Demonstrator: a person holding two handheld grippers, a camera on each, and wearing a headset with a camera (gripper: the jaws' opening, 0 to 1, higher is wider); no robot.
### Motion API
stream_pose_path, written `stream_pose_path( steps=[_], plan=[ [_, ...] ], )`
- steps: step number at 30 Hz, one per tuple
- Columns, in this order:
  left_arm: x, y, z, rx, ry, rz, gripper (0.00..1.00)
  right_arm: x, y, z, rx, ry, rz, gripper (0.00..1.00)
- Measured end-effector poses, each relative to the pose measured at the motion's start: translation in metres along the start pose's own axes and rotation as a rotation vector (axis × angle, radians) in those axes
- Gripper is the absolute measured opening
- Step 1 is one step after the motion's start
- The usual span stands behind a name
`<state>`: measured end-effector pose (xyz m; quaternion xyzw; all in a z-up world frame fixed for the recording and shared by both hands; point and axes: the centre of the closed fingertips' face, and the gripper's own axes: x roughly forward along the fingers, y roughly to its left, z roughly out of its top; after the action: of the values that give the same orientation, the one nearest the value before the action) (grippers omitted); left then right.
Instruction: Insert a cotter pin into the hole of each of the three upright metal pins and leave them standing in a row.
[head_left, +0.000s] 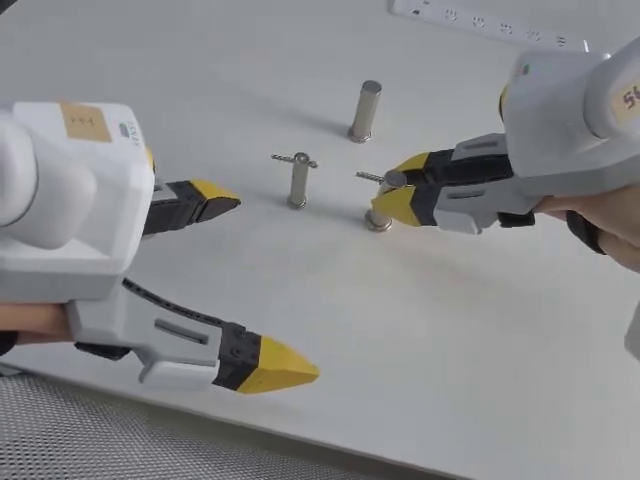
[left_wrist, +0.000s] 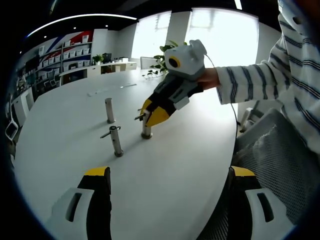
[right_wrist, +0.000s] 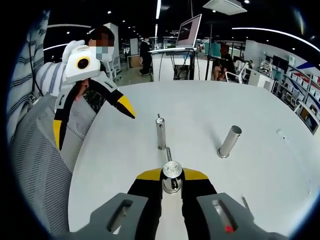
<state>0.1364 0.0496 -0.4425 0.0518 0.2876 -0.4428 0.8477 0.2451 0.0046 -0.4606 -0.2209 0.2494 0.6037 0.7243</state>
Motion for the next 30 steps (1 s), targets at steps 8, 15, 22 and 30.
stream_pose_path(
  steps=[8, 15, 22, 30],
  plan=[
    [0.0, 0.0, -0.003, -0.007, 0.005, -0.002, 0.97, 0.001, -0.001, 0.0, 0.015, -0.007, 0.006, 0.09],
    [0.0, 0.001, -0.001, -0.006, 0.01, 0.007, 0.97, -0.001, -0.002, 0.004, 0.024, -0.022, -0.004, 0.09],
    [-0.005, 0.004, 0.009, -0.005, -0.013, 0.031, 0.97, -0.022, -0.002, 0.025, 0.057, -0.114, -0.039, 0.13],
    [-0.013, 0.006, 0.023, -0.019, -0.047, 0.061, 0.99, -0.054, 0.01, 0.031, 0.079, -0.157, -0.057, 0.23]
  ],
)
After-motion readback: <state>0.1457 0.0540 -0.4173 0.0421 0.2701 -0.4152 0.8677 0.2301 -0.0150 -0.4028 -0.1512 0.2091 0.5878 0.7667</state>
